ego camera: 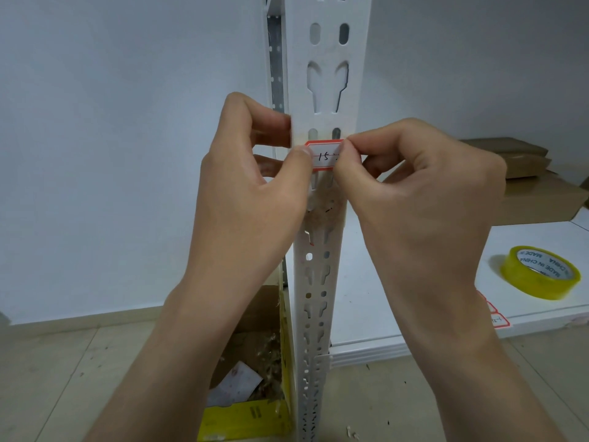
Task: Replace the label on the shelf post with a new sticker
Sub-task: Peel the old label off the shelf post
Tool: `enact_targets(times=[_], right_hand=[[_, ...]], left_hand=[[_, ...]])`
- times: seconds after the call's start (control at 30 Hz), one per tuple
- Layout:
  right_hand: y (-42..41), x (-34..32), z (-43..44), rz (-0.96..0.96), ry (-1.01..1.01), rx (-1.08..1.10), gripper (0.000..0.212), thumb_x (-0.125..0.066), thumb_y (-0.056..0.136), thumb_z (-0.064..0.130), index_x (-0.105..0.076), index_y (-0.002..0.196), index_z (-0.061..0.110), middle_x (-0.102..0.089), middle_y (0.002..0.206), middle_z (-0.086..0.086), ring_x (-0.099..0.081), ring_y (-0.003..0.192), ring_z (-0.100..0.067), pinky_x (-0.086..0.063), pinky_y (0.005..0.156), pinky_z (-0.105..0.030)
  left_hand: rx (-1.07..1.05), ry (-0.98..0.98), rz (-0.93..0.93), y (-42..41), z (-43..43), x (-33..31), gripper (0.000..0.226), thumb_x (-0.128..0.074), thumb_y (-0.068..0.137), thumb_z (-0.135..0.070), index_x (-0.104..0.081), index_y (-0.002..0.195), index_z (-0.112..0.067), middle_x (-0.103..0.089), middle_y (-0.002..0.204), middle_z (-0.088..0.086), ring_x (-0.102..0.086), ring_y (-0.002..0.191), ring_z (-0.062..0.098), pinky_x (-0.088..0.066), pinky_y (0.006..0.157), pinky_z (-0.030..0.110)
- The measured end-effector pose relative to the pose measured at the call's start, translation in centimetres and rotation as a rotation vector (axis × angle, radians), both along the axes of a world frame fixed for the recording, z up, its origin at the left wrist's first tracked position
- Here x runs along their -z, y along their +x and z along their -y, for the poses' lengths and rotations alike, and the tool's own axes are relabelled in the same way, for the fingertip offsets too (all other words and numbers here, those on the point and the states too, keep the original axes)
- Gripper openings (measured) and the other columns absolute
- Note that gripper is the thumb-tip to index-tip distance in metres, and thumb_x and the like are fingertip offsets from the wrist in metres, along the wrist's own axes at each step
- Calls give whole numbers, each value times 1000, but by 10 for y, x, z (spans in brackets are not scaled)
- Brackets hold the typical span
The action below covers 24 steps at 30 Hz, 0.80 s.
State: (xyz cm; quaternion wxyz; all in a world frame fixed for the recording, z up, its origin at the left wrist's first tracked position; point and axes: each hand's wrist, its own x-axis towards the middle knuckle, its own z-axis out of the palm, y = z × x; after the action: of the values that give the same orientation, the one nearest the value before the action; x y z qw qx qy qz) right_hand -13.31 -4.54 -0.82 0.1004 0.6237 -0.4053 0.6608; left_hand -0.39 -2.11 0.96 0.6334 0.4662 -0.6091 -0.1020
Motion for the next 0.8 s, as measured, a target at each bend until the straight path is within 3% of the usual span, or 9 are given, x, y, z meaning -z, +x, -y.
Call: enact_targets(times=[0.27,0.43,0.57,0.73,0.8], right_hand=[[4,-1,1,23,30,30,8,-74,88,33,-76,84,27,-66,61,10,-60,52,-10,-52,59,-26],[6,-2,2,25,34,14,9,-72,86,34,-74,84,26,-61,60,12,-57,51,-7,-48,59,-17],[3,-2,1,-25,23,-21,8,-71,81,30,-72,75,24,-63,59,11,-59,51,-9,-52,57,-28],[-6,-2,-1,-20,-39,-30,13,-73,88,24,-74,77,17,-64,67,14,-59,53,-7,-47,56,-17],[-9,-4,-2,-40,-28,-46,12,-73,90,27,-78,82,20,-64,71,17,-61,57,-4,-50,58,-20]], left_hand=[[12,-1,20,-1,-2,-2,26,-66,97,-17,-45,94,-32,-70,105,-13,-74,85,19,-59,68,16],[15,-19,26,-1,-2,-2,26,-65,96,-15,-45,92,-32,-70,104,-12,-74,87,16,-59,69,17],[8,-23,2,-1,-1,-1,24,-66,95,-14,-48,93,-30,-71,102,-13,-74,87,13,-61,70,21],[18,-17,-7,0,0,-1,24,-67,95,-13,-48,94,-28,-70,103,-12,-75,93,12,-63,72,22],[22,-23,-4,1,0,-1,25,-67,95,-13,-48,93,-29,-70,102,-12,-75,93,14,-63,72,24]])
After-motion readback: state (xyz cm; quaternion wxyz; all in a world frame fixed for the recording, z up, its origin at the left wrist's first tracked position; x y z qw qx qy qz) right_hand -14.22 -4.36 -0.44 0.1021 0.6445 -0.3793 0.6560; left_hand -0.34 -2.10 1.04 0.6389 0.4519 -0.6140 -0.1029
